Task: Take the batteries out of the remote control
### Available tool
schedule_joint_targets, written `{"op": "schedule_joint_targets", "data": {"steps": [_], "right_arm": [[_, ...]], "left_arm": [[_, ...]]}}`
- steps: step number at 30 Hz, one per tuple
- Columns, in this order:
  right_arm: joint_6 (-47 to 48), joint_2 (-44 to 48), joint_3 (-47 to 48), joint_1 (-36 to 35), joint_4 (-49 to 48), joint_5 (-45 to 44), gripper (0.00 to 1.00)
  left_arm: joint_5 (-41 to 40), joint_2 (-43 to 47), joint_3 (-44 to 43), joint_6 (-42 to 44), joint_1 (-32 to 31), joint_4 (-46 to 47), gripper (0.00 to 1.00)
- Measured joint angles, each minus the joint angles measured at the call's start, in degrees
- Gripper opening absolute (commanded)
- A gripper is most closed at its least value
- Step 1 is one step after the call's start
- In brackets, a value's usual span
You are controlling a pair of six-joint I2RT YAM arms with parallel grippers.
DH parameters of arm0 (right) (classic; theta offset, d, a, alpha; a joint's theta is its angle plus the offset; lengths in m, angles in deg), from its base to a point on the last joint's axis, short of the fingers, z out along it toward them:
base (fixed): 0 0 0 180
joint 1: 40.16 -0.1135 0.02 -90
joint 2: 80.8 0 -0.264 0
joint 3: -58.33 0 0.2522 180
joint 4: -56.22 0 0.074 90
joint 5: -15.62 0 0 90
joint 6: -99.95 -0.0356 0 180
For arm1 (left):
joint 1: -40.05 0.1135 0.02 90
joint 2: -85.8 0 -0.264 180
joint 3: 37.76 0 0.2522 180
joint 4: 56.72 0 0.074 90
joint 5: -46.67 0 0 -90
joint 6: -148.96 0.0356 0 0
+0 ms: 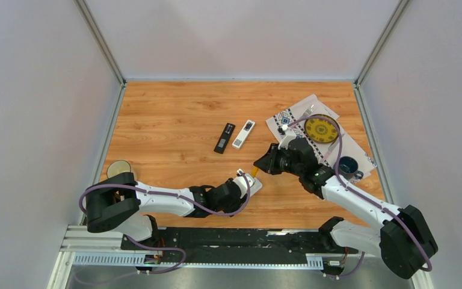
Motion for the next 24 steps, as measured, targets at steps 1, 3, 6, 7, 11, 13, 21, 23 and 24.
{"op": "schedule_joint_targets", "data": {"steps": [1,3,6,7,11,13,21,23,24], "right_arm": [[0.0,-0.7,0.5,0.0,-0.4,-0.3,0.00],[0.2,-1.8,1.3,0.1,-1.0,-0.6,0.00],[0.6,-3.8,2.4,0.1,-1.4,-1.0,0.00],[0.9,-4.5,2.8,0.1,-1.5,-1.2,0.00],[1.4,-5.9,3.3,0.1,-1.5,-1.5,0.00],[1.7,-6.0,3.3,0.1,-1.5,-1.8,0.00],[2.5,-7.1,3.3,0.2,-2.1,-2.2,0.00],[2.5,-7.4,3.3,0.2,-2.6,-1.7,0.00],[2.5,-7.5,3.2,0.2,-2.8,-1.4,0.00]], "left_arm": [[0.0,0.0,0.0,0.0,0.0,0.0,0.00],[0.0,0.0,0.0,0.0,0.0,0.0,0.00],[0.0,0.0,0.0,0.0,0.0,0.0,0.00],[0.0,0.0,0.0,0.0,0.0,0.0,0.00],[0.0,-0.1,0.0,0.0,0.0,0.0,0.00],[0.0,-0.1,0.0,0.0,0.0,0.0,0.00],[0.0,-0.2,0.0,0.0,0.0,0.1,0.00],[0.0,-0.2,0.0,0.0,0.0,0.1,0.00],[0.0,-0.3,-0.2,0.0,0.0,0.0,0.00]]}}
